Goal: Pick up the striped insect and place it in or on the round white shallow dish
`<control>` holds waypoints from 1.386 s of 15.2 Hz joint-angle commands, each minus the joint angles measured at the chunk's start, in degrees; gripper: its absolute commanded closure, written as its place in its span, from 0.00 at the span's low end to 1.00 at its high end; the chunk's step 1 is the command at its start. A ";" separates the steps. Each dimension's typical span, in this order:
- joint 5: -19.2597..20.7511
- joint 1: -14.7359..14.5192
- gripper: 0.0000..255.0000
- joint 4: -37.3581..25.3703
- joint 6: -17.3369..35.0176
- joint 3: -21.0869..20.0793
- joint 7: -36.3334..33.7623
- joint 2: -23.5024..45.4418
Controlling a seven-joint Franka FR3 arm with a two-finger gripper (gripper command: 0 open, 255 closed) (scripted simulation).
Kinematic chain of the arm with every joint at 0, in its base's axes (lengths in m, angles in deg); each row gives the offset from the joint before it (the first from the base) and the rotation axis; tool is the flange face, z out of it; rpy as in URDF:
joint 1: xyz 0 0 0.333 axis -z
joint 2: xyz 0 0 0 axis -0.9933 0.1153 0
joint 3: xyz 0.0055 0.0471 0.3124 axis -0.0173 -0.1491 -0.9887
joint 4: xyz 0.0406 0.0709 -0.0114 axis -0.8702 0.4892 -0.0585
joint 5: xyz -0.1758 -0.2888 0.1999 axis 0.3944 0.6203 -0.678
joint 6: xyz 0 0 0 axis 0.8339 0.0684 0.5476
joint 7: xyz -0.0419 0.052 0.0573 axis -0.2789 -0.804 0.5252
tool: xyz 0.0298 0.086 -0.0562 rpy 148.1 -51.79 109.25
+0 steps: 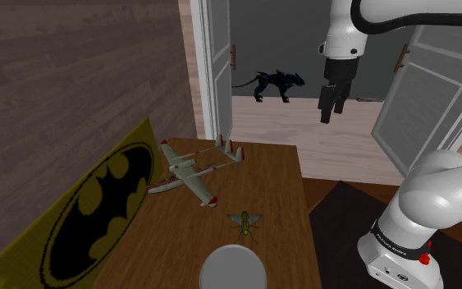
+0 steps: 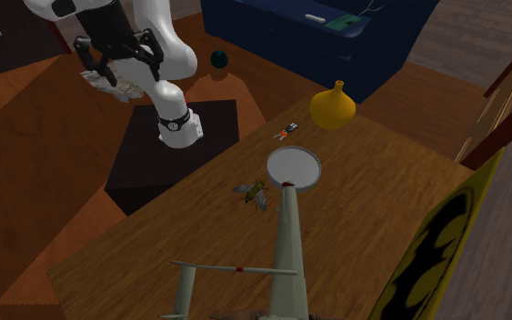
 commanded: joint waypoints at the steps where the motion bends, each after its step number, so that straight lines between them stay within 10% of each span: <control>1: 0.00 0.00 0.00 0.00 0.00 0.00 0.00 0.00; 21: -11.03 -5.79 0.00 14.25 39.20 -17.87 -13.33 21.70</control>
